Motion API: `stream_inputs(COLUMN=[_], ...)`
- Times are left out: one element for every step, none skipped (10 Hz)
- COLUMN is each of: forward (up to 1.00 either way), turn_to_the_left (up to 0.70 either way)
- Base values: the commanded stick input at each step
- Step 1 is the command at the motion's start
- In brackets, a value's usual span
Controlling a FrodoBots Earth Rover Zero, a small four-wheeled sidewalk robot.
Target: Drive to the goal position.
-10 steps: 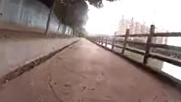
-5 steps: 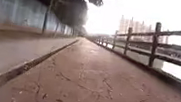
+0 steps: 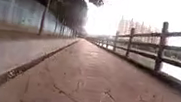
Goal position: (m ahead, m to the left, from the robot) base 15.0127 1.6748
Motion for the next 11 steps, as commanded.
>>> stream_inputs(forward=[0.7, 0.7, 0.7, 0.7, 0.7, 0.7, 0.7, 0.7, 0.7, 0.7, 0.7], turn_to_the_left=[0.0, 0.0, 0.0, 0.0, 0.0, 0.0, 0.0, 0.0, 0.0, 0.0, 0.0])
